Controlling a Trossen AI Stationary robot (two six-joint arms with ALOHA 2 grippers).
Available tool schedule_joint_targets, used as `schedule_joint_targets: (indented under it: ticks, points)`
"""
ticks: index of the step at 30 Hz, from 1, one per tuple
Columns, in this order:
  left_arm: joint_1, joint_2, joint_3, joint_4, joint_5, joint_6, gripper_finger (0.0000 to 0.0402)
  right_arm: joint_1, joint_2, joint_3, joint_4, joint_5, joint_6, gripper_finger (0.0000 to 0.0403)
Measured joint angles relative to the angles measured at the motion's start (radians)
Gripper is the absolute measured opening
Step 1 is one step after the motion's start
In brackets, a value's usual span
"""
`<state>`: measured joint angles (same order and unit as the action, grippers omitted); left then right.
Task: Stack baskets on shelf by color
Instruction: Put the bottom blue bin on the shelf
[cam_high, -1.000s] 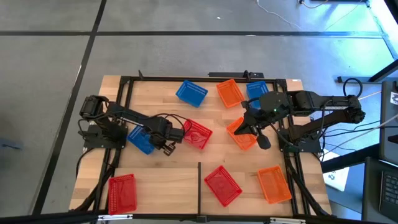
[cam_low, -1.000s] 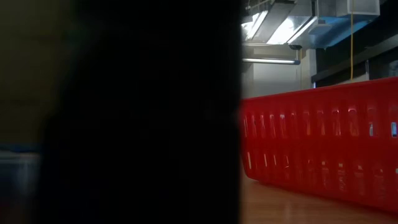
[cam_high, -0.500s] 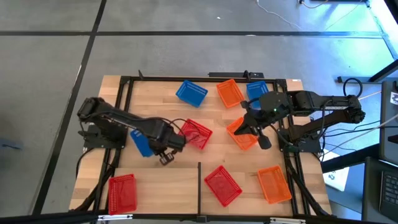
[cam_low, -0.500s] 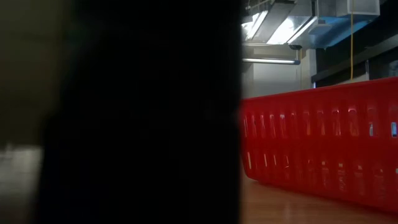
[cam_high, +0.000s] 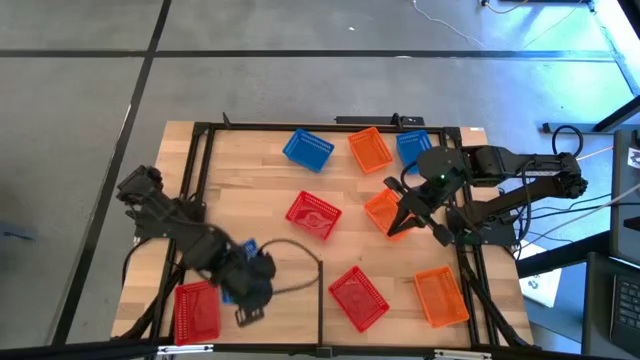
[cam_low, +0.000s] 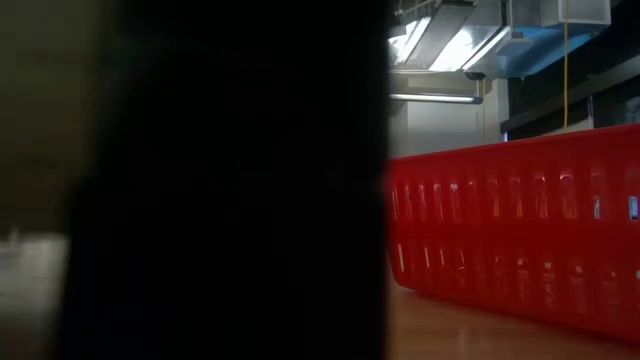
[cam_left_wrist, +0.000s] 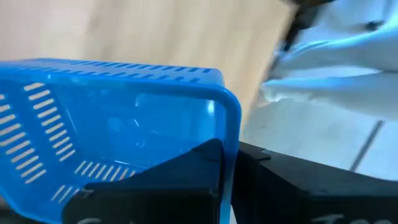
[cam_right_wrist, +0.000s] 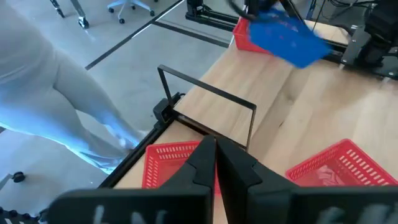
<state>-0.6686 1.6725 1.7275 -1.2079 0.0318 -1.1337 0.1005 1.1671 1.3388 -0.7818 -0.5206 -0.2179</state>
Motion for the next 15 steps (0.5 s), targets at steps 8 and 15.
schedule_joint_targets:
  ticks: [8,15]
  points:
    - [-0.102,0.128,0.002,0.080,-0.015,-0.008,0.0000,0.000,0.000,0.000,0.008,0.003,0.003,0.0016]
    - [-0.158,0.242,0.002,0.128,-0.001,-0.009,0.0000,0.000,0.000,0.000,0.016,0.004,0.012,0.0016]
